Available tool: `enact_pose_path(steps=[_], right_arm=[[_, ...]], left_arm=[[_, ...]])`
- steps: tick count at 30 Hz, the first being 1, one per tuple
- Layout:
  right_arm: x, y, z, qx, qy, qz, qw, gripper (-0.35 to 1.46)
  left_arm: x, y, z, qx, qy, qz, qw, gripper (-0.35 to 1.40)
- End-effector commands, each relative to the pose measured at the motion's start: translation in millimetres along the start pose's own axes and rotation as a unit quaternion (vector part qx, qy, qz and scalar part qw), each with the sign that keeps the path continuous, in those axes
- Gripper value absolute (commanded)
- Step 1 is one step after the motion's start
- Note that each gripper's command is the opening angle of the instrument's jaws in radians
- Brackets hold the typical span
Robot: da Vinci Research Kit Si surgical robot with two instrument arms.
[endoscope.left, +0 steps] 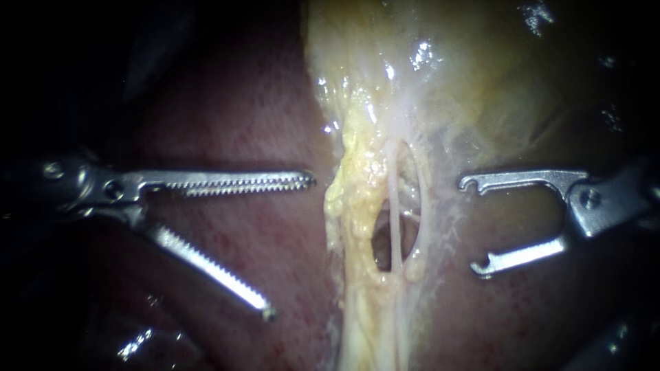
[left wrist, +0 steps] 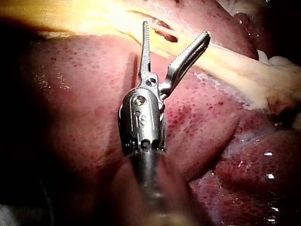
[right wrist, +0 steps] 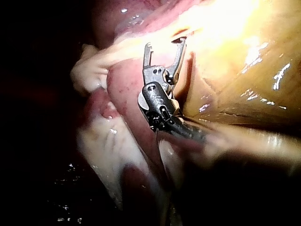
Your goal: Grabbing gallbladder
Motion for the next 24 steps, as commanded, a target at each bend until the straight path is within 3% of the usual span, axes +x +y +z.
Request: enact_pose_path(steps=[1, 5, 7, 12, 19, 24], right_arm=[[0.0, 0.0, 0.0, 0.0, 0.0, 0.0, 1.0, 0.59], [0.0, 0.0, 0.0, 0.0, 0.0, 0.0, 1.0, 0.59], [0.0, 0.0, 0.0, 0.0, 0.0, 0.0, 1.0, 0.59], [0.0, 0.1, 0.0, 0.0, 0.0, 0.0, 1.0, 0.59], [0.0, 0.1, 0.0, 0.0, 0.0, 0.0, 1.0, 0.59], [0.0, 0.1, 0.0, 0.0, 0.0, 0.0, 1.0, 0.59]], left_arm=[[-0.1, 0.0, 0.0, 0.0, 0.0, 0.0, 1.0, 0.93], [-0.3, -0.1, -0.2, -0.011, 0.0, 0.003, 0.9999, 0.94], [-0.8, 0.0, -0.5, -0.028, 0.015, -0.011, 0.9994, 0.94], [-2.0, 0.6, -0.9, -0.052, 0.033, -0.045, 0.9971, 0.86], [-2.5, 1.6, -0.4, -0.099, 0.055, -0.097, 0.9889, 0.66], [-2.3, 2.3, 0.7, -0.128, 0.071, -0.144, 0.9787, 0.49]])
